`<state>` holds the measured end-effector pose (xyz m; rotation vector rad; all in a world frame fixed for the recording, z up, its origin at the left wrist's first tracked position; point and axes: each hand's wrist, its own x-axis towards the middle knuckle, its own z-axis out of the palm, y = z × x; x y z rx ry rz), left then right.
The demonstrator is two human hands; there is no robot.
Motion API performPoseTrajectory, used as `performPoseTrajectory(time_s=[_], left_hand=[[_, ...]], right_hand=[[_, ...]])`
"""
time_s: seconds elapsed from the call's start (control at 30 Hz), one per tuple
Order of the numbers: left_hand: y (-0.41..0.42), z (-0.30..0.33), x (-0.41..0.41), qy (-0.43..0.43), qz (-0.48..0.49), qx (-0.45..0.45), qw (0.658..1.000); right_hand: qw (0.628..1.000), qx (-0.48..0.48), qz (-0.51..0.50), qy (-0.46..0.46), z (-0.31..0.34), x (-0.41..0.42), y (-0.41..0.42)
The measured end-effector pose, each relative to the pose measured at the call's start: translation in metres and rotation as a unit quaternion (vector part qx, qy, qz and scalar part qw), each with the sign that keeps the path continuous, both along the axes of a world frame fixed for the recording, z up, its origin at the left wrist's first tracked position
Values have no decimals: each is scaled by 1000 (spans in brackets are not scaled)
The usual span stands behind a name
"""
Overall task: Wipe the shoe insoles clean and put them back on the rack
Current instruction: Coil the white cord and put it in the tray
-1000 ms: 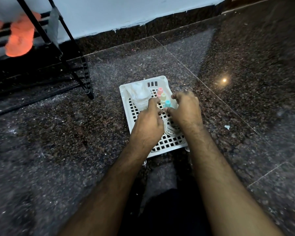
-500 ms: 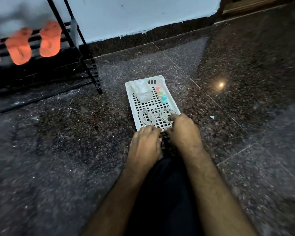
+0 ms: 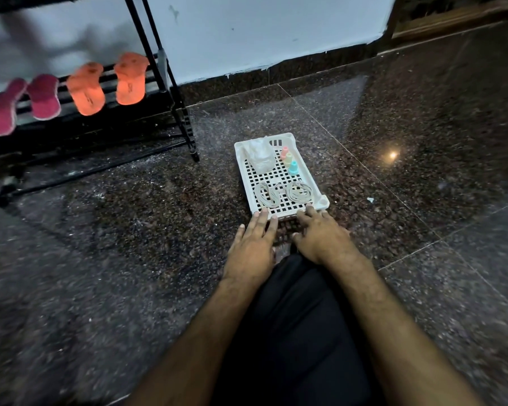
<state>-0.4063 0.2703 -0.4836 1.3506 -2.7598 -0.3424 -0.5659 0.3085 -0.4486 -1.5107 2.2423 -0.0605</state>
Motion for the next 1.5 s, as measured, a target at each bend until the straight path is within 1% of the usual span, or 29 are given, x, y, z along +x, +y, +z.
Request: performPoseTrajectory(time_s=[0.07, 0.1, 0.2, 0.3, 0.37, 0.47, 0.6, 0.73, 1.13, 1.37, 1.5], left_hand=[[-4, -2, 0, 2, 4, 2, 1000], [-7, -4, 0, 2, 5, -4, 1000], [-17, -8, 0, 4, 7, -25, 1000], [-39, -7, -2, 13, 8, -19, 1000], [-57, -5, -4, 5, 7, -30, 1000], [-83, -3, -11, -2, 11, -35, 999], [-118, -1, -20, -4, 20, -32, 999], [-157, -2, -27, -4, 28, -40, 999], [-275, -4, -29, -17, 47, -70, 996], [-312, -6, -30, -26, 50, -73, 996], [-316, -3, -32, -53, 55, -64, 995]], right_hand=[[1000, 26, 7, 10, -1, 2, -5], [1000, 24, 8, 17, 0, 4, -7], [999, 7, 17, 43, -3, 6, -12], [998, 2, 33, 60, -11, 4, -24], [996, -21, 44, 70, -16, 2, -38], [995, -70, 36, 60, -19, -4, -63], [994, -100, 26, 33, -30, -8, -98], [989, -143, 12, 37, -44, -9, -142], [977, -200, 3, 70, -67, -1, -265], [972, -219, -8, 89, -82, 1, -307], [972, -221, -6, 73, -79, 2, -314]])
